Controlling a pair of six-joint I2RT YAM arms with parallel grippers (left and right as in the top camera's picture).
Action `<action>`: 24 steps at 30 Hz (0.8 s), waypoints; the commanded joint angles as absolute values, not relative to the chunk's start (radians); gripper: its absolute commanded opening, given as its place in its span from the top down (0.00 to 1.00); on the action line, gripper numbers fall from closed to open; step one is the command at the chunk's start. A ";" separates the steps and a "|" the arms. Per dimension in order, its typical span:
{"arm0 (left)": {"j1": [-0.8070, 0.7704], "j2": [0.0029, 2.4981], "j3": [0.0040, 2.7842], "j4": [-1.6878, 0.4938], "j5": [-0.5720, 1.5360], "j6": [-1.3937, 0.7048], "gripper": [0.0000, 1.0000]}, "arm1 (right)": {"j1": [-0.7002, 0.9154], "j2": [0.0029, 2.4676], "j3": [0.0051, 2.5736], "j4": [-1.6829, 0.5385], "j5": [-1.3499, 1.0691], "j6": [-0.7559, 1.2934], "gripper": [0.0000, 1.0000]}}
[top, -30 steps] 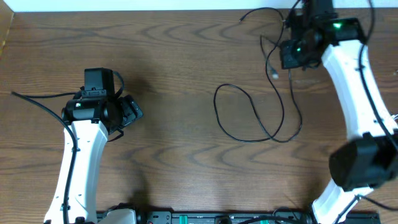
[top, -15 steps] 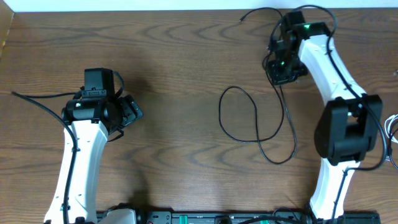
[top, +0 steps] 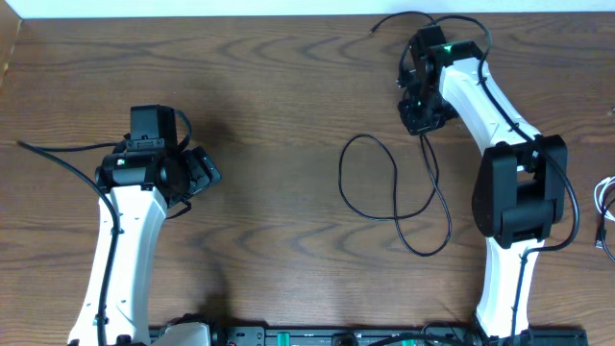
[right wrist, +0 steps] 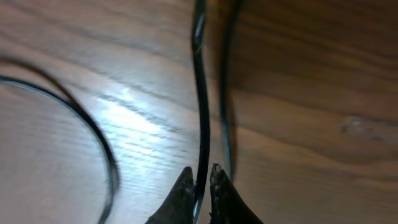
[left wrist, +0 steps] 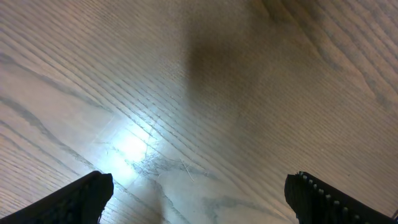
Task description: Untangle cables
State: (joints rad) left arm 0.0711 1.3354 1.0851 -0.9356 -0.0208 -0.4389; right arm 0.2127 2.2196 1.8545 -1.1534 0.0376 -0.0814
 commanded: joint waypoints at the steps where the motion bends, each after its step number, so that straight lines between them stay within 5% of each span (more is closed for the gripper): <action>1: 0.073 1.343 1.099 -0.939 -0.015 -0.439 0.07 | 0.213 2.234 1.848 -1.144 0.137 -0.068 0.91; 24: 0.073 1.343 1.099 -0.938 -0.015 -0.439 0.06 | 0.213 2.353 1.847 -1.141 0.097 -0.068 0.82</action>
